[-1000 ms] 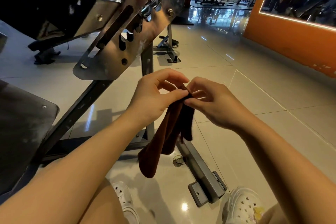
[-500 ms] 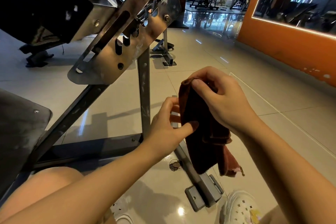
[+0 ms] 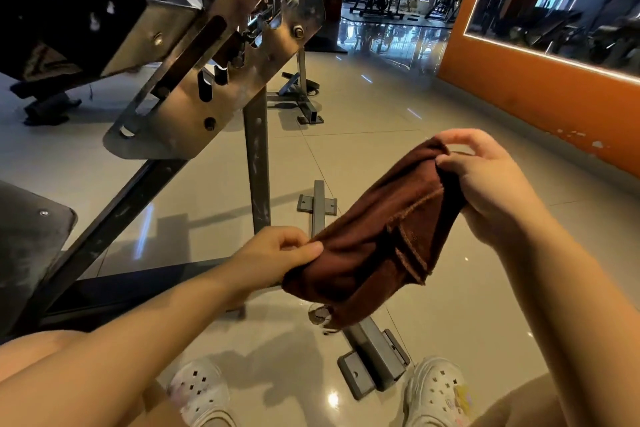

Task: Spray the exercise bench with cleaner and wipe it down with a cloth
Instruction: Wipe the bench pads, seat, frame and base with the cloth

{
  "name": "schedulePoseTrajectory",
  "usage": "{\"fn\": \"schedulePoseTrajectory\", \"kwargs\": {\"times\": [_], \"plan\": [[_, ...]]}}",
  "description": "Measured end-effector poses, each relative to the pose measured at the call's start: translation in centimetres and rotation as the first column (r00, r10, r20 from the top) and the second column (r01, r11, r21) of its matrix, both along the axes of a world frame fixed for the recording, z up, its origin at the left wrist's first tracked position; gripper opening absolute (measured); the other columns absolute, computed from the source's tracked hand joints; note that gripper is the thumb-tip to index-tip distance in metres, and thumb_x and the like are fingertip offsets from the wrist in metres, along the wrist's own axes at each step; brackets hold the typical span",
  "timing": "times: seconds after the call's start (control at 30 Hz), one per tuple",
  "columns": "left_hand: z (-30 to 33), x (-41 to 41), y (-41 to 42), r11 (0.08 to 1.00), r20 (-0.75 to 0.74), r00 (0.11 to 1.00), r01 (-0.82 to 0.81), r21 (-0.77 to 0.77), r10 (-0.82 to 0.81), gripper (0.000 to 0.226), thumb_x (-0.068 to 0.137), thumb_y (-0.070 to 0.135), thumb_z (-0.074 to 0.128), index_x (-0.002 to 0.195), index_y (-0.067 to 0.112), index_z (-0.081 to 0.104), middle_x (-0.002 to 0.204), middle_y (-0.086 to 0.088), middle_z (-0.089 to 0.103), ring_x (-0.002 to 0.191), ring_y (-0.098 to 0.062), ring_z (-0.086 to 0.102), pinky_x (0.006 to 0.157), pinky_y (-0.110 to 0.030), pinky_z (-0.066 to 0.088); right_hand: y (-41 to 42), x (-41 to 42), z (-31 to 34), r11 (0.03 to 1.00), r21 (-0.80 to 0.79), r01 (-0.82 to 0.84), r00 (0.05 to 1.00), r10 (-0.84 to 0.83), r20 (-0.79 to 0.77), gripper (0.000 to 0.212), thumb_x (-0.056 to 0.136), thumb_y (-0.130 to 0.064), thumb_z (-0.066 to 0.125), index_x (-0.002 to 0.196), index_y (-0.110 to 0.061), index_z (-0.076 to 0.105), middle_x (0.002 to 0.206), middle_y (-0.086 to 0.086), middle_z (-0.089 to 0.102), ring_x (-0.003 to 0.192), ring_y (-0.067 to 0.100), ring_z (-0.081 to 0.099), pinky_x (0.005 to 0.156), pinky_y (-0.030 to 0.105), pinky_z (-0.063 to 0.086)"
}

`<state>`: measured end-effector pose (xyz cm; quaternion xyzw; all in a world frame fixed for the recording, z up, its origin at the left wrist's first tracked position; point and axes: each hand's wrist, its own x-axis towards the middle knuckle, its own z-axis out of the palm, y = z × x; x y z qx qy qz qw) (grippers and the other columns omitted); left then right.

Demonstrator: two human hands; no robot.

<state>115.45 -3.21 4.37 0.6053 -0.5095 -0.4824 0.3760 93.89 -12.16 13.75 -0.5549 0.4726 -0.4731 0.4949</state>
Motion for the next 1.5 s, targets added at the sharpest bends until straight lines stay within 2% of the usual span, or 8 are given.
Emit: {"fn": "schedulePoseTrajectory", "kwargs": {"times": [0.2,0.3,0.53,0.87,0.97,1.07,1.3,1.5], "plan": [[2.6,0.0,0.3,0.995,-0.161,0.982,-0.096,0.006,0.096,0.024,0.095,0.028,0.056,0.076,0.017,0.065,0.068,0.004,0.064,0.060,-0.006,0.059,0.050,-0.017,0.045,-0.1,0.5,-2.2,0.992,0.115,-0.050,0.968,0.077,-0.241,0.006,0.095,-0.010,0.059,0.097,-0.011,0.065,0.090,0.009,0.066,0.071,0.015,0.063,0.053,0.027,0.056],[3.1,-0.4,-0.1,0.984,-0.281,0.943,-0.170,0.053,0.178,0.018,0.095,0.022,0.057,0.081,0.012,0.063,0.069,-0.002,0.062,0.055,-0.008,0.058,0.047,-0.019,0.047,1.9,3.2,-4.1,0.991,-0.113,-0.072,0.966,0.042,-0.255,0.016,0.095,-0.014,0.059,0.087,-0.027,0.061,0.095,0.000,0.065,0.082,0.017,0.065,0.070,0.041,0.060],[3.9,-0.3,-0.4,0.947,-0.527,0.788,-0.293,0.134,0.319,0.024,0.096,0.025,0.056,0.104,0.004,0.066,0.089,-0.012,0.070,0.076,-0.019,0.068,0.062,-0.027,0.059,6.6,6.9,-8.5,0.740,-0.498,-0.452,0.841,0.167,-0.514,0.025,0.093,-0.024,0.052,0.112,-0.026,0.068,0.109,-0.015,0.063,0.104,0.001,0.055,0.089,0.016,0.046],[4.2,1.2,0.3,0.983,0.106,0.985,-0.121,-0.136,0.136,0.006,0.090,0.020,0.066,0.092,0.025,0.069,0.085,0.007,0.069,0.080,-0.009,0.067,0.065,-0.019,0.049,4.6,5.7,-6.2,0.862,-0.384,-0.332,0.933,0.239,-0.270,0.029,0.097,-0.014,0.057,0.110,-0.039,0.050,0.108,-0.015,0.061,0.098,0.006,0.063,0.076,0.022,0.057],[4.8,1.3,1.0,0.974,0.227,0.974,0.045,-0.221,0.007,0.014,0.090,0.020,0.065,0.086,0.034,0.068,0.081,0.014,0.068,0.084,-0.006,0.064,0.073,-0.021,0.047,2.4,4.4,-5.1,0.851,-0.112,-0.513,0.795,0.421,-0.437,0.043,0.089,-0.021,0.068,0.117,-0.048,0.050,0.132,-0.014,0.050,0.116,0.005,0.051,0.089,0.026,0.051],[4.6,1.7,0.8,0.946,0.417,0.902,0.029,-0.321,0.114,0.017,0.090,0.023,0.065,0.085,0.040,0.065,0.084,0.016,0.066,0.088,-0.007,0.061,0.081,-0.028,0.050,2.1,4.0,-4.5,0.824,-0.030,-0.566,0.777,0.521,-0.352,0.013,0.084,-0.029,0.069,0.095,-0.024,0.071,0.098,-0.001,0.071,0.094,0.013,0.066,0.087,0.037,0.055],[5.4,2.8,1.3,0.897,0.386,0.916,0.074,-0.436,0.112,0.014,0.089,0.023,0.066,0.098,0.033,0.070,0.091,0.016,0.070,0.092,-0.001,0.062,0.085,-0.022,0.051,2.4,4.5,-3.8,0.768,-0.070,-0.636,0.647,0.482,-0.590,0.012,0.082,-0.028,0.075,0.086,-0.032,0.064,0.087,-0.009,0.066,0.081,0.002,0.061,0.074,0.026,0.049],[6.4,6.4,2.2,0.933,0.493,0.868,0.134,-0.333,0.051,0.017,0.078,0.035,0.070,0.094,0.028,0.071,0.084,0.013,0.070,0.085,-0.003,0.063,0.074,-0.014,0.049,2.1,5.8,-2.2,0.793,-0.146,-0.592,0.806,0.580,-0.119,0.025,0.071,-0.030,0.068,0.088,-0.012,0.069,0.082,0.003,0.072,0.084,0.016,0.069,0.081,0.028,0.055]]}}
